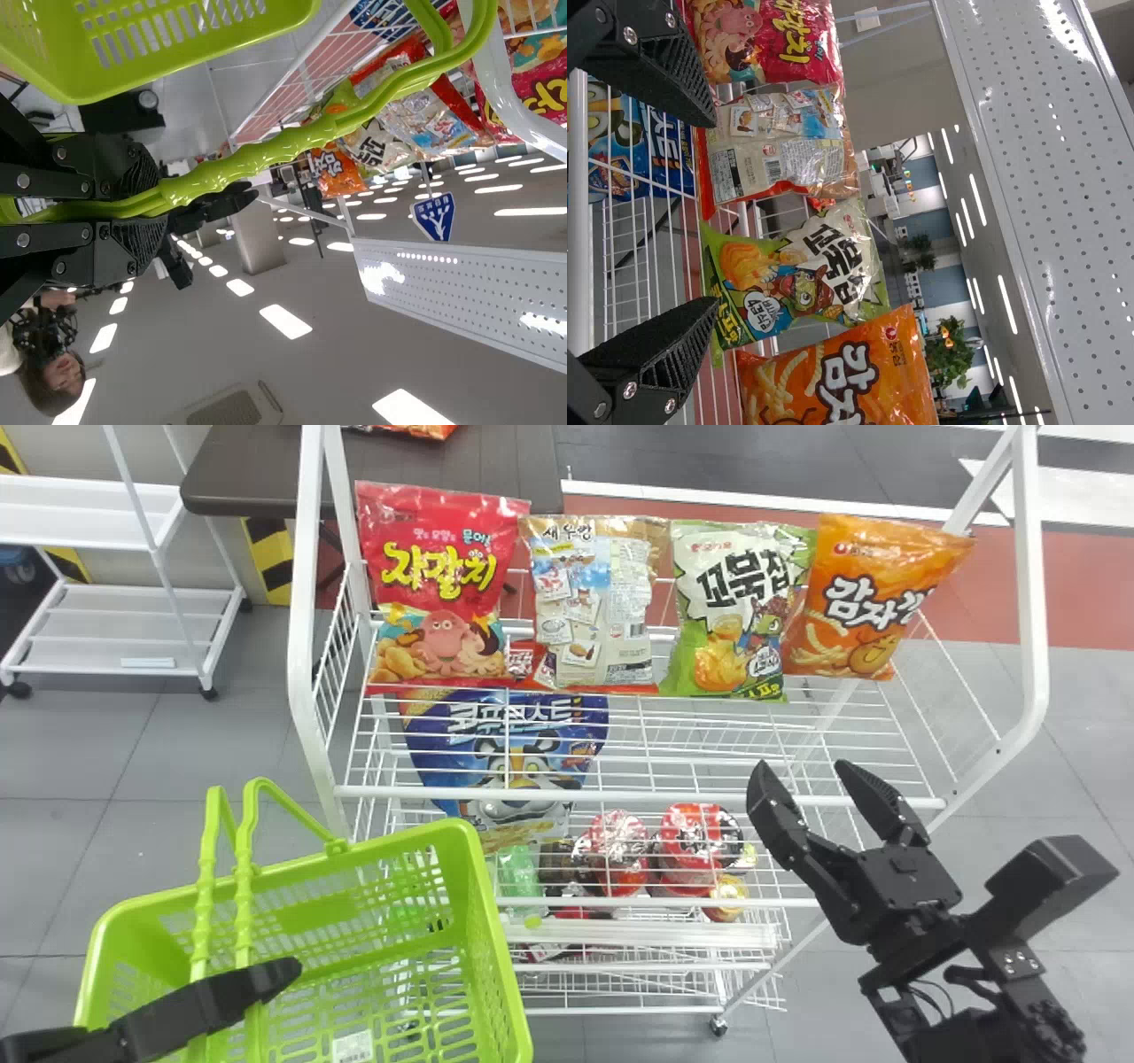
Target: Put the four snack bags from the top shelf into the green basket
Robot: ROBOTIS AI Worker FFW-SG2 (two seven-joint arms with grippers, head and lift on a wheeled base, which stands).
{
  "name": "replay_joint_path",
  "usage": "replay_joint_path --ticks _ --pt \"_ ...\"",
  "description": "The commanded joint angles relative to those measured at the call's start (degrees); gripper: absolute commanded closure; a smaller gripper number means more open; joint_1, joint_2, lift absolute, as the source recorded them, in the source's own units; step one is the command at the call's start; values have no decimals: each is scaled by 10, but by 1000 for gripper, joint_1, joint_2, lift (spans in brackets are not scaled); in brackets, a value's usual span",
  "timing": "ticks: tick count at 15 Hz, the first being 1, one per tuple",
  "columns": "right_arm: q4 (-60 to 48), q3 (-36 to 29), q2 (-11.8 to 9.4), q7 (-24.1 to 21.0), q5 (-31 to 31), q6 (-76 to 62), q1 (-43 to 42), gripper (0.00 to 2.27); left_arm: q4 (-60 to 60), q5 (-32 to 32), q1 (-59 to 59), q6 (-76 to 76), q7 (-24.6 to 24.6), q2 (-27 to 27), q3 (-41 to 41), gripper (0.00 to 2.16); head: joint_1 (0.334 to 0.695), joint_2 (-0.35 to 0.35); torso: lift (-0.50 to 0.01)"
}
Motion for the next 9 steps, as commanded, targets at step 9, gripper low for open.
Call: replay_joint_path --ticks 9 --pt "5 16 1 -1 10 5 -17 110 7 -5 0 -6 -6 3 -1 2148 695 -93 0"
